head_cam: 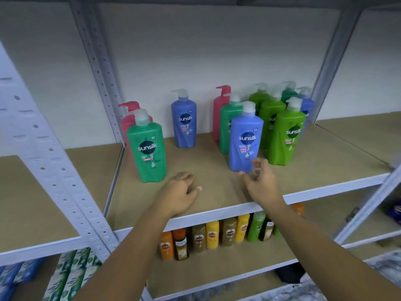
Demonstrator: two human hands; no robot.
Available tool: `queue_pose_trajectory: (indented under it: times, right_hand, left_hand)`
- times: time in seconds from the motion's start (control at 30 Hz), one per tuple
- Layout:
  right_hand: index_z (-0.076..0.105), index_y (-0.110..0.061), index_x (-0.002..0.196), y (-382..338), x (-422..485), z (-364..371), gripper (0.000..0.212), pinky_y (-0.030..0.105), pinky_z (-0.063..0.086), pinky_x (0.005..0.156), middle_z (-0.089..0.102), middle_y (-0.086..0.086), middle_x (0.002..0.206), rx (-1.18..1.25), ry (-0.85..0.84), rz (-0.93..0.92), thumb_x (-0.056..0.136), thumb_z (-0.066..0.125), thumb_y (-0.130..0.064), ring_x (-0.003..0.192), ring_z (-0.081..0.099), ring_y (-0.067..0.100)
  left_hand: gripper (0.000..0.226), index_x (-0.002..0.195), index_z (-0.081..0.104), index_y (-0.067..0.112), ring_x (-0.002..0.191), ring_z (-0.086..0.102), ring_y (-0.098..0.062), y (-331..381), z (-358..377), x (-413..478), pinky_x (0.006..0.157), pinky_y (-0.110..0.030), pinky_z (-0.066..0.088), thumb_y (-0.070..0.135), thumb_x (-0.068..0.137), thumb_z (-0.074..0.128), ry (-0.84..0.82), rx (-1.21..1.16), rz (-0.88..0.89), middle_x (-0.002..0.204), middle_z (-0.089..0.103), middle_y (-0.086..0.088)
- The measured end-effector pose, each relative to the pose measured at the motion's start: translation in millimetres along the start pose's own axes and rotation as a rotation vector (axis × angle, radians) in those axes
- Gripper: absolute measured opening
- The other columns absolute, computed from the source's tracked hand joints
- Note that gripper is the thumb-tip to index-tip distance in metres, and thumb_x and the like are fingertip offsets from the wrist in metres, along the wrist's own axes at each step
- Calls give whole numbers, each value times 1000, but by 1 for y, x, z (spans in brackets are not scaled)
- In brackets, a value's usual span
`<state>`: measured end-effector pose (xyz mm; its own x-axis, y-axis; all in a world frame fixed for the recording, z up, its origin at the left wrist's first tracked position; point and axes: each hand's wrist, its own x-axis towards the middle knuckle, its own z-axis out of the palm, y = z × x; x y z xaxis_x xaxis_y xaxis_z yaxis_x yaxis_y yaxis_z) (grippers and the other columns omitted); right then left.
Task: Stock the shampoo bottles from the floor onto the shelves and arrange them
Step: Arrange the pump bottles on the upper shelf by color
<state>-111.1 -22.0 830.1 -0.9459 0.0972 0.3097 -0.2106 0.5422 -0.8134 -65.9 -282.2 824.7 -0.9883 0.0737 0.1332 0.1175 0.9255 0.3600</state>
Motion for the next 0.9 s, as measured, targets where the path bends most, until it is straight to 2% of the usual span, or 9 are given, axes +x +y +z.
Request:
queue_pose_trajectory:
  times: [0.1, 0.17, 0.23, 0.3, 0.43, 0.53, 0.63, 0.77, 0.9]
  right_hand:
    - [35, -9, 144, 5, 24, -2, 84, 38, 38, 110, 45, 8, 141, 52, 30, 47, 78, 84, -27, 132, 45, 25]
    - [27, -9, 149, 7, 35, 1, 92, 41, 37, 114, 47, 4, 145, 128, -45, 63, 78, 84, -25, 135, 46, 20]
    - [32, -15, 146, 12, 43, 5, 83, 46, 46, 107, 57, -3, 133, 179, -95, 42, 80, 82, -20, 122, 58, 17]
    - [36, -16, 143, 12, 47, 10, 78, 45, 49, 103, 61, -4, 126, 183, -92, 30, 81, 82, -17, 115, 61, 17]
    - [39, -16, 138, 3, 47, 28, 74, 41, 51, 100, 62, -2, 122, 218, -140, -3, 79, 84, -15, 112, 62, 19]
    - [40, -23, 135, -7, 49, 50, 75, 42, 53, 96, 66, -4, 118, 200, -203, -30, 76, 86, -24, 108, 66, 17]
    - [42, -20, 133, -21, 52, 76, 73, 40, 54, 94, 68, -3, 114, 198, -247, -64, 76, 86, -23, 105, 67, 18]
    - [43, -19, 132, -41, 58, 107, 72, 43, 53, 96, 66, -1, 120, 231, -266, -98, 75, 86, -15, 107, 65, 17]
    - [42, -24, 127, -47, 68, 126, 71, 46, 53, 95, 66, 0, 118, 198, -259, -112, 72, 88, -22, 105, 66, 19]
  left_hand:
    - [69, 154, 38, 18, 152, 24, -19, -3, 3, 7, 125, -35, 17, 58, 99, 45, -3, 11, -40, 163, 32, -2]
    - [68, 154, 39, 18, 151, 25, -19, -3, 6, 4, 125, -34, 16, 59, 99, 43, 8, 29, -41, 163, 32, -1]
    - [68, 153, 41, 18, 150, 27, -19, -4, 9, 1, 124, -33, 19, 59, 99, 43, 33, 38, -57, 162, 34, 0]
    - [68, 150, 44, 18, 147, 30, -19, -6, 9, 1, 121, -33, 25, 61, 98, 42, 70, 30, -92, 160, 37, 0]
    - [67, 143, 50, 16, 143, 36, -19, -8, 10, 3, 117, -33, 32, 61, 95, 44, 104, 32, -117, 155, 43, -1]
    - [65, 140, 52, 14, 139, 39, -21, -6, 10, 3, 116, -32, 33, 60, 94, 45, 118, 45, -116, 151, 46, -3]
    - [64, 136, 54, 14, 136, 42, -22, -5, 10, 5, 115, -33, 34, 60, 93, 44, 133, 62, -113, 147, 49, -4]
    - [67, 135, 55, 13, 133, 44, -22, -8, 10, 8, 113, -34, 36, 61, 89, 42, 138, 49, -132, 144, 51, -4]
    - [69, 123, 60, 12, 130, 48, -23, -11, 14, 11, 112, -33, 37, 66, 87, 36, 156, 53, -152, 135, 56, -5]
